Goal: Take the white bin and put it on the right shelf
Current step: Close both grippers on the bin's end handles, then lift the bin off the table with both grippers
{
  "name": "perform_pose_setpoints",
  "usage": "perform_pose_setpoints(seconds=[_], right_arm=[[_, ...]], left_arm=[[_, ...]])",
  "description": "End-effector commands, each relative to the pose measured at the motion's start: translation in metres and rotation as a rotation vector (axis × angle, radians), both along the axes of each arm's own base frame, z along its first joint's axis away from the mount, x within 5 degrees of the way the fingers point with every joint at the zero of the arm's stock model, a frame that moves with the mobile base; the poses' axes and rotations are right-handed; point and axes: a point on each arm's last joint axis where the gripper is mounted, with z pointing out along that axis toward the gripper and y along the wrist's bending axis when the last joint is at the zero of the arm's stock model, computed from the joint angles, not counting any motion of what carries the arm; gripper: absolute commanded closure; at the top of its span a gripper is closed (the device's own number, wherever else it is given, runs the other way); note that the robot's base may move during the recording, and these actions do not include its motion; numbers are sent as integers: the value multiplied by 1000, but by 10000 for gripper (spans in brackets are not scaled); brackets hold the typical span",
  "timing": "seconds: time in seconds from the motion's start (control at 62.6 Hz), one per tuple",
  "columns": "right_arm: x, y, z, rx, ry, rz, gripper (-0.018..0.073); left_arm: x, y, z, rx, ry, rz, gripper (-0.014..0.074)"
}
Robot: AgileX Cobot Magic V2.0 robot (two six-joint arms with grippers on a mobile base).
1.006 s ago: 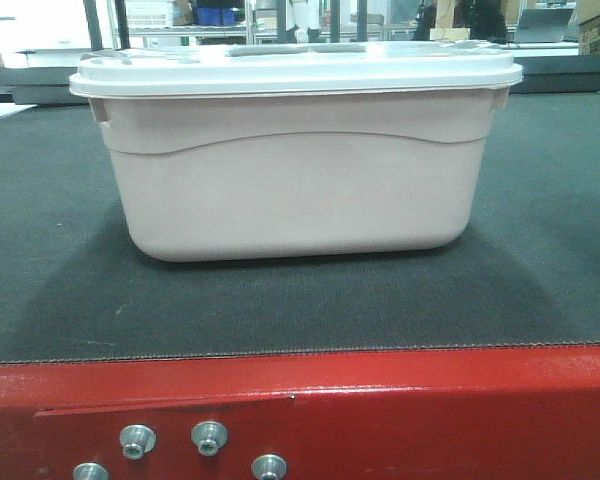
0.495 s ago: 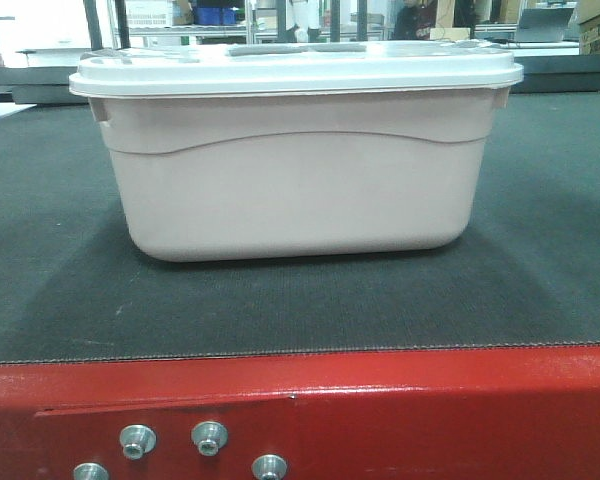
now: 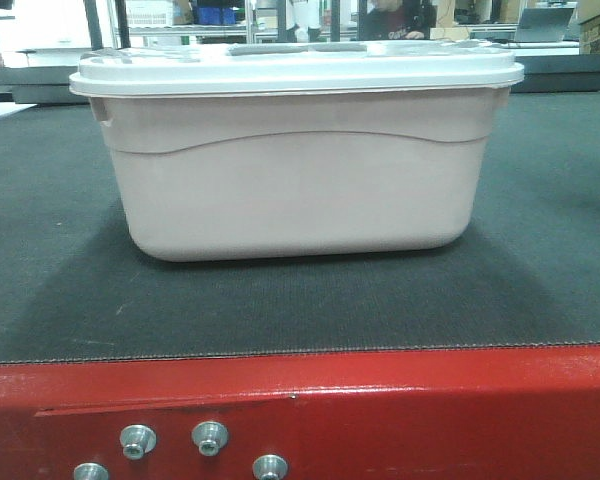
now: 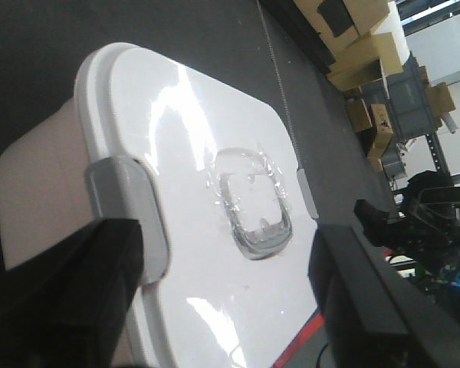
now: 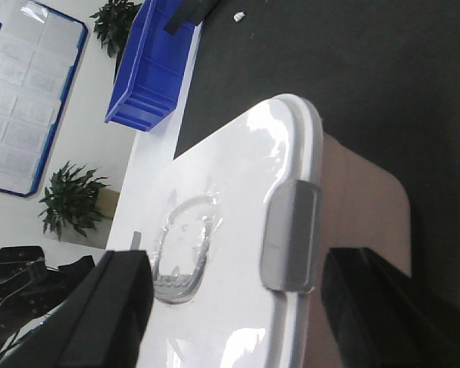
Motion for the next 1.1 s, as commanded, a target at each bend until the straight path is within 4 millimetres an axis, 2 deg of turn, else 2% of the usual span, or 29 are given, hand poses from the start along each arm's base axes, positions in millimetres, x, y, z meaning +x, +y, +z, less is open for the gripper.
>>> perform_pose_setpoints(seconds=[0.0,0.128,0.239,0.495,0.654,0.75,1.085], right_arm=[[-2,12,20,101,-121,126,-3],[12,18,5,116,-142,137,-3],[20,36,-1,126,-152,166,-3],[37,80,-20,107,-125,196,-3],[39,97,-23,107,-113,216,-3],[39,102,-23,108,-112,228,-3],[41,101,-25,90,-108,194,-3]], left_arm=[[5,-1,13,-82,-77,-29,227],[17,1,-7,-94,-36,-33,228],[27,2,-19,-152,-11,-15,228],[36,-6,-28,-205,-10,-25,228],[39,-19,-33,-223,9,-54,228],[40,-25,-35,-222,12,-68,228],[39,-25,-36,-213,11,-77,228]])
